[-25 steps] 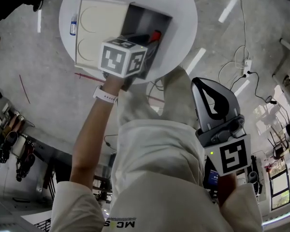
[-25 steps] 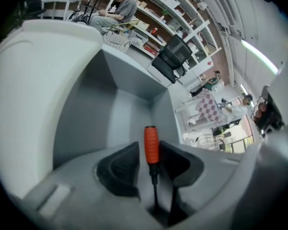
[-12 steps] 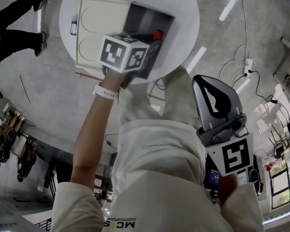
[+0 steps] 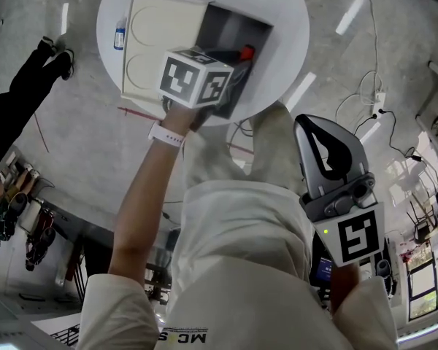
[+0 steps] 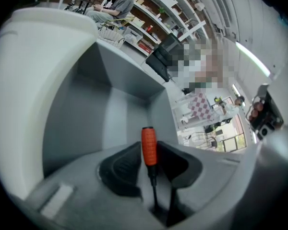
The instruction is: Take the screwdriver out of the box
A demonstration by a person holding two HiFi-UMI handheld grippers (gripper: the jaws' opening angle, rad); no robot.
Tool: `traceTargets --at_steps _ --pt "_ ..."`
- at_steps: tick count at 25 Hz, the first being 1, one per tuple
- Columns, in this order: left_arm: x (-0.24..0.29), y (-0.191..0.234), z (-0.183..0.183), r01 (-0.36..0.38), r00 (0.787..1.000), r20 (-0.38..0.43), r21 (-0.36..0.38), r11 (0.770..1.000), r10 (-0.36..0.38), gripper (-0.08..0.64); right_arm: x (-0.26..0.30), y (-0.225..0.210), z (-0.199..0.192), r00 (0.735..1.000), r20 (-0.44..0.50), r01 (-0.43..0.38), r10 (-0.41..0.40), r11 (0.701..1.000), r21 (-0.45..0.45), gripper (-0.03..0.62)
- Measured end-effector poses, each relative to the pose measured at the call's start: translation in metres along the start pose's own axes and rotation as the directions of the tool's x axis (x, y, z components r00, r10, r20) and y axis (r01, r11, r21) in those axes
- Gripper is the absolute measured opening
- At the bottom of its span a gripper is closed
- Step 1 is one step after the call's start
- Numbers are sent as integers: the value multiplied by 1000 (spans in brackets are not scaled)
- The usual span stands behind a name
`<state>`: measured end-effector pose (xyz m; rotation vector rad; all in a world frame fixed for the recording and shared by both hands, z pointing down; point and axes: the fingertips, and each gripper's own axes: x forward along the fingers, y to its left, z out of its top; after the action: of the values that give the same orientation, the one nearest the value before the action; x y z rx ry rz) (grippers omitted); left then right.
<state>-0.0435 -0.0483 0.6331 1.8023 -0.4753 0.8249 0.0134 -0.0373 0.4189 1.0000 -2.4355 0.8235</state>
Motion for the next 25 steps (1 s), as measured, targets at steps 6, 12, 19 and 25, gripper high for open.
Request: traceTargets --at_steps 6,12,19,25 --pt "-1 0 0 1 1000 27 -20 1000 0 89 0 8 3 1000 9 -5 5 1000 -9 0" --pt "-2 3 -1 -62 997 51 1 998 62 84 -2 11 1 1000 6 -3 3 1000 -27 0" --pt "-19 -6 9 -137 985 108 26 990 133 84 -10 16 14 1000 27 -6 8 999 -50 0" --pt "-73 -26 23 -223 954 216 35 974 210 84 -28 41 40 998 57 -14 19 997 -79 0"
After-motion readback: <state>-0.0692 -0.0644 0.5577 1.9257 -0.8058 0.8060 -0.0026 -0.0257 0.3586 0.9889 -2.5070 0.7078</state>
